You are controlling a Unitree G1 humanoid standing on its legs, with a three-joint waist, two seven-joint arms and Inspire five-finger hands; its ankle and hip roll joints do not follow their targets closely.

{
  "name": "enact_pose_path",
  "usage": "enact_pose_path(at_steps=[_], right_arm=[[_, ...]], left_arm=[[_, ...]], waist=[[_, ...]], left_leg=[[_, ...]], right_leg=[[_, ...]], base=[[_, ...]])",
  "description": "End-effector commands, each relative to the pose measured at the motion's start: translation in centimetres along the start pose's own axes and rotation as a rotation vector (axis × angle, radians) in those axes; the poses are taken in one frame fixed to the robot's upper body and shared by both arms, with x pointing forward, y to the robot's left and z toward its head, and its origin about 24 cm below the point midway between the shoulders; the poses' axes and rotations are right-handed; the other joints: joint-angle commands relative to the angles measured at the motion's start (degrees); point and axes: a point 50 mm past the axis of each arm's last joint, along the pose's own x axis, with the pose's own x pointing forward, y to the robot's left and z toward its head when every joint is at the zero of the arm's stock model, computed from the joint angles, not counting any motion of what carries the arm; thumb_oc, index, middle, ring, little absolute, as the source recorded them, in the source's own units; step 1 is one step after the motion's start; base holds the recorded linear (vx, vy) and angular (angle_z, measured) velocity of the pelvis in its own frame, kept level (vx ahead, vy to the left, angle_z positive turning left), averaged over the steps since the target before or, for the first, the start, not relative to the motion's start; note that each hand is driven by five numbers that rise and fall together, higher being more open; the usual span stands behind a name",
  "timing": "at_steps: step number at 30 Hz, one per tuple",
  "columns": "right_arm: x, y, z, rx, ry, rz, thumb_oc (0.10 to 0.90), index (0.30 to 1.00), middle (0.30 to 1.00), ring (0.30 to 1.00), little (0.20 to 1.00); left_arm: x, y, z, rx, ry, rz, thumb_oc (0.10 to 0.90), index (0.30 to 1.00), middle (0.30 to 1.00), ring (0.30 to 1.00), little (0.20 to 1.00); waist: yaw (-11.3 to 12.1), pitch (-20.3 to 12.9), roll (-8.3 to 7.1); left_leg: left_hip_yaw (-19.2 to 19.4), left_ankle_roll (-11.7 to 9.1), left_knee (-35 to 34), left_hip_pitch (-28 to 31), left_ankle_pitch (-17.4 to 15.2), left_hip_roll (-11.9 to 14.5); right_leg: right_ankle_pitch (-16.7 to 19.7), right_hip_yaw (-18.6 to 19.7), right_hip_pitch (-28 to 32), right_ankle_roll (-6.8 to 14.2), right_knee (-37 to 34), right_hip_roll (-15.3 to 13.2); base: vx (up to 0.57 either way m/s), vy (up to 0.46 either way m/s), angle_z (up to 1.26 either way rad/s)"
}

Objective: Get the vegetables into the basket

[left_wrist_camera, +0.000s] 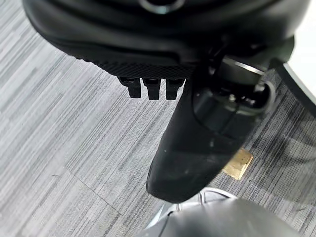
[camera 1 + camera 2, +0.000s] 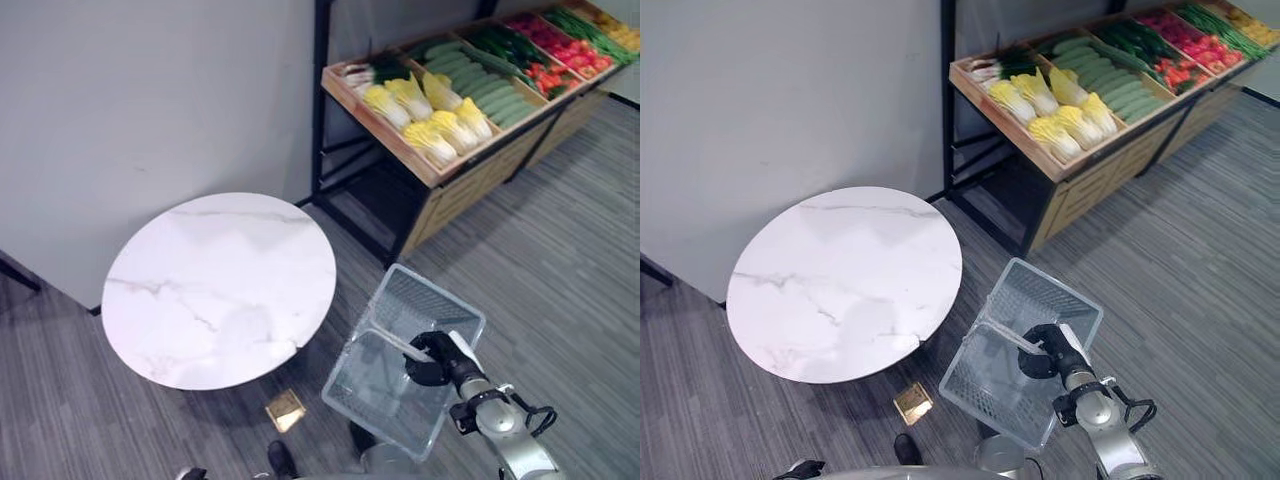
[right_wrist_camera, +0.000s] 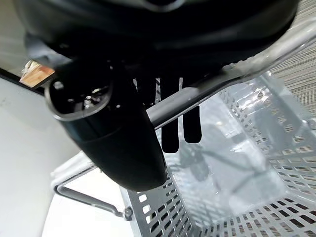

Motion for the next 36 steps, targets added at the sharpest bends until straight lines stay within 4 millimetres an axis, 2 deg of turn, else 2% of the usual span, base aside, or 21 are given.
enact_pose_path(at_steps=[1,2,3,4,6,9,17,22,24,27,30,32,35,36], right_arm=[[1.5,-3.5,9.3,-0.017,-0.408,-0.104,0.4,0.3,0.3,0.3,0.3],[1.5,-3.5,9.3,-0.017,-0.408,-0.104,0.4,0.3,0.3,0.3,0.3],[2.1,-2.6,11.0,-0.069,-0.454,-0.085,0.4,0.3,0.3,0.3,0.3],[2.4,-2.1,11.3,-0.075,-0.457,-0.061,0.4,0.3,0.3,0.3,0.3],[2.4,-2.0,11.1,-0.085,-0.443,-0.057,0.4,0.3,0.3,0.3,0.3],[2.0,-2.0,10.7,-0.091,-0.436,-0.054,0.4,0.3,0.3,0.3,0.3],[1.5,-2.3,9.1,-0.111,-0.389,-0.053,0.4,0.3,0.3,0.3,0.3],[1.6,-2.2,8.8,-0.136,-0.379,-0.054,0.4,0.3,0.3,0.3,0.3],[1.6,-2.2,8.7,-0.147,-0.37,-0.052,0.4,0.3,0.3,0.3,0.3],[1.7,-2.0,8.5,-0.147,-0.364,-0.049,0.4,0.3,0.3,0.3,0.3],[1.7,-1.8,7.4,-0.146,-0.317,-0.042,0.4,0.3,0.3,0.3,0.3],[1.4,-2.1,6.1,-0.137,-0.273,-0.056,0.4,0.3,0.3,0.3,0.3],[1.3,-2.5,5.2,-0.146,-0.241,-0.068,0.4,0.3,0.3,0.3,0.3],[1.3,-2.8,5.0,-0.152,-0.238,-0.073,0.4,0.3,0.3,0.3,0.3]], left_arm=[[-0.2,-0.5,4.0,-0.029,-0.115,-0.021,0.9,1.0,1.0,1.0,1.0],[-0.2,-0.5,4.0,-0.029,-0.115,-0.021,0.9,1.0,1.0,1.0,1.0],[-0.1,0.7,4.2,-0.073,-0.116,0.023,0.9,1.0,1.0,1.0,1.0],[-0.1,0.8,3.9,-0.082,-0.106,0.025,0.9,1.0,1.0,1.0,1.0],[-0.1,0.9,3.7,-0.085,-0.102,0.026,0.9,1.0,1.0,1.0,1.0],[-0.1,0.5,3.8,-0.065,-0.1,0.013,0.9,1.0,1.0,1.0,1.0],[-0.2,-0.3,3.8,-0.051,-0.098,-0.001,0.9,1.0,1.0,1.0,1.0],[-0.2,-0.6,4.1,-0.052,-0.103,-0.004,0.9,1.0,1.0,1.0,1.0],[-0.3,-0.4,4.9,-0.078,-0.128,0.005,0.9,1.0,1.0,1.0,1.0],[-0.4,-0.3,5.2,-0.094,-0.139,0.009,0.9,1.0,1.0,1.0,1.0],[-0.5,-0.4,6.2,-0.098,-0.173,0.006,0.9,1.0,1.0,1.0,1.0],[-0.6,-0.5,6.7,-0.054,-0.184,0.001,0.9,1.0,1.0,1.0,1.0],[-0.6,-0.5,6.7,-0.055,-0.182,0.001,0.9,1.0,1.0,1.0,1.0],[-0.6,-0.6,6.8,-0.073,-0.182,0.0,0.9,1.0,1.0,1.0,1.0]], waist=[[1.2,1.11,2.28],[1.2,1.11,2.28],[4.71,3.7,2.51],[6.31,3.28,1.88],[5.89,2.79,1.12],[5.61,2.43,0.82],[4.48,2.6,2.14],[3.97,2.84,2.69],[3.63,3.99,3.14],[3.64,4.29,3.27],[3.07,4.7,3.93],[1.7,4.77,5.21],[1.29,4.77,5.48],[1.58,5.15,5.37]], left_leg=[[-4.7,-1.91,0.92,5.12,-4.95,1.54],[-4.69,-1.91,0.92,5.11,-4.95,1.54],[2.41,-3.17,3.72,4.6,-5.15,5.48],[4.91,-3.46,4.22,4.3,-5.05,5.92],[5.2,-3.73,3.49,4.81,-4.67,5.43],[4.58,-3.98,3.54,5.38,-4.74,5.08],[3.59,-4.9,2.77,7.13,-4.42,5.97],[4.0,-5.17,2.15,7.15,-3.79,6.39],[4.77,-5.3,2.16,6.96,-3.44,7.22],[5.27,-5.5,2.23,6.79,-3.16,7.64],[5.79,-6.55,2.41,6.37,-2.06,9.02],[4.78,-8.14,1.96,5.33,-0.4,10.82],[3.33,-9.1,5.98,4.03,-0.96,12.16],[1.41,-9.38,8.42,3.09,-1.18,12.13]], right_leg=[[2.72,-2.49,2.79,3.75,3.38,0.7],[2.72,-2.49,2.78,3.75,3.38,0.7],[3.54,-24.85,1.57,2.79,6.56,-6.56],[4.02,-31.22,2.89,2.75,6.3,-8.58],[4.9,-29.37,2.4,2.9,4.69,-7.97],[5.46,-29.73,3.4,3.01,3.38,-8.11],[3.39,-29.25,5.17,2.4,2.8,-6.34],[2.49,-28.55,4.23,2.24,4.24,-5.73],[1.59,-27.87,1.67,2.02,7.51,-5.46],[1.25,-28.09,0.85,1.92,8.35,-5.35],[0.62,-28.33,0.15,1.31,8.27,-4.23],[-0.55,-27.56,-0.39,0.31,7.53,-2.19],[-1.6,-27.14,0.92,-1.24,6.05,-0.47],[-1.75,-26.85,1.38,-1.58,5.35,0.0]], base=[[0.0,0.0,-0.65],[-0.18,-0.146,-0.42],[-0.24,-0.167,-1.53],[-0.22,-0.174,-1.97],[0.03,-0.034,-1.33],[0.08,-0.06,0.14],[0.03,-0.044,0.0],[-0.01,-0.007,-0.04],[-0.05,-0.035,-0.11],[-0.03,-0.05,-0.27],[0.03,-0.172,-0.18],[0.05,-0.206,-0.07],[0.07,-0.159,0.0],[0.1,-0.114,-0.1]])
